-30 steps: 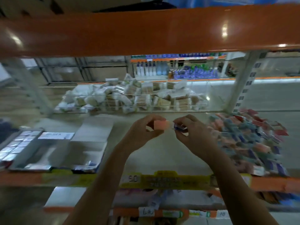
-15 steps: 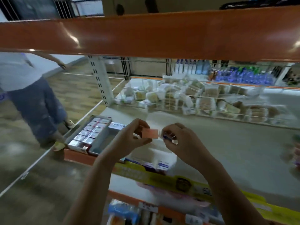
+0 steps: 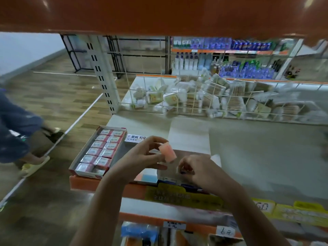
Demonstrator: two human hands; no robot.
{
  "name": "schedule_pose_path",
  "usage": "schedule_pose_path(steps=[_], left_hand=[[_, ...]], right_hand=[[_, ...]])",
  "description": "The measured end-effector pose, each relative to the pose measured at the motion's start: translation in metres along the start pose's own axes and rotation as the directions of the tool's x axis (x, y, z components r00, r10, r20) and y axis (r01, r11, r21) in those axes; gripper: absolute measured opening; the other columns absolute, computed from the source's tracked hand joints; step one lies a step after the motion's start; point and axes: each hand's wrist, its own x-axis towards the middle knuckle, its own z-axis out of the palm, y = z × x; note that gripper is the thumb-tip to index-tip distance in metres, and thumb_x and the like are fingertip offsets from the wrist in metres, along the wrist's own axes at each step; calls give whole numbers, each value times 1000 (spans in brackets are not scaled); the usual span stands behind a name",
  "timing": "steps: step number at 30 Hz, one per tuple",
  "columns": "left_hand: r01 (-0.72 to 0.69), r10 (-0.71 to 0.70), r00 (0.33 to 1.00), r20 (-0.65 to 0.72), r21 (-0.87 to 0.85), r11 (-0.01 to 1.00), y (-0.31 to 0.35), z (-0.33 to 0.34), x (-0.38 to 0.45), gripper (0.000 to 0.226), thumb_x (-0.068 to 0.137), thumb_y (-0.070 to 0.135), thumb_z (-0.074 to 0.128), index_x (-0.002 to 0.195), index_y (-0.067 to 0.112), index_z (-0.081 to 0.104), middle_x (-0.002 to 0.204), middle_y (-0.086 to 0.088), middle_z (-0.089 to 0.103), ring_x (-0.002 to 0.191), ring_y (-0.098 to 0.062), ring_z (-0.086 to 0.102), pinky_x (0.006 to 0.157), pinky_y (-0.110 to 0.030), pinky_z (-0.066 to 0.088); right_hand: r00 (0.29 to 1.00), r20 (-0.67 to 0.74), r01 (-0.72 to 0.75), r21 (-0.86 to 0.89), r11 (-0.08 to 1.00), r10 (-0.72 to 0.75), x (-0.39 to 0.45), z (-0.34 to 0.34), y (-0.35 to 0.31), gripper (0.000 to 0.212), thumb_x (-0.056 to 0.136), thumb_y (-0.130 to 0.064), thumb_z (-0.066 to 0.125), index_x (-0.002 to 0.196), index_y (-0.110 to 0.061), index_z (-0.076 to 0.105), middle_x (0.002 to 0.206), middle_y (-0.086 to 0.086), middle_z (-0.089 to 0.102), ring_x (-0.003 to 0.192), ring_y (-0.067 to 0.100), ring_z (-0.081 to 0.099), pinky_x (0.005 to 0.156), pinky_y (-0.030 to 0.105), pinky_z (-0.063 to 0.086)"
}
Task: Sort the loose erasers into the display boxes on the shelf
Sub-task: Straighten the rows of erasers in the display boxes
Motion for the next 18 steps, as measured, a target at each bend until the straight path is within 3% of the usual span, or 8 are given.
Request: schedule_pose_path(steps=[4, 10, 14, 18], left_hand=[[11, -12, 1000, 20, 5, 1000, -4, -7, 4, 23, 90, 3, 55, 112, 8, 56, 103, -12, 64, 89, -20, 67, 63, -23, 53], [2, -2, 1000, -5, 19, 1000, -8, -16, 1, 30, 94, 1, 45, 111, 19, 61, 89, 2, 69, 76, -10, 64, 55, -22, 44], [-21, 24, 999, -44, 67, 998, -10, -24, -1, 28, 94, 0, 47, 112, 18, 60, 87, 1, 70, 69, -7, 61, 51, -18, 43], [-14, 45, 992, -116, 260, 966, -13, -41, -3, 23, 93, 5, 52, 106, 21, 61, 86, 10, 70, 67, -3, 60, 53, -19, 42]], right_hand=[[998, 4, -64, -64, 996, 64, -2, 4, -2, 15, 84, -24, 65, 99, -27, 64, 104, -7, 63, 94, 10, 57, 83, 30, 50], [997, 15, -77, -73, 994, 78, -7, 0, -2, 12, 86, -21, 65, 97, -25, 64, 100, -8, 63, 86, 4, 54, 71, 15, 40], [998, 5, -66, -89, 994, 67, -9, -2, -2, 11, 87, -16, 61, 94, -24, 64, 101, -6, 65, 88, 7, 57, 76, 20, 46], [1000, 3, -9, -120, 993, 9, -7, -6, -5, 13, 89, -17, 55, 97, -20, 65, 100, -7, 64, 87, 4, 52, 73, 13, 40]])
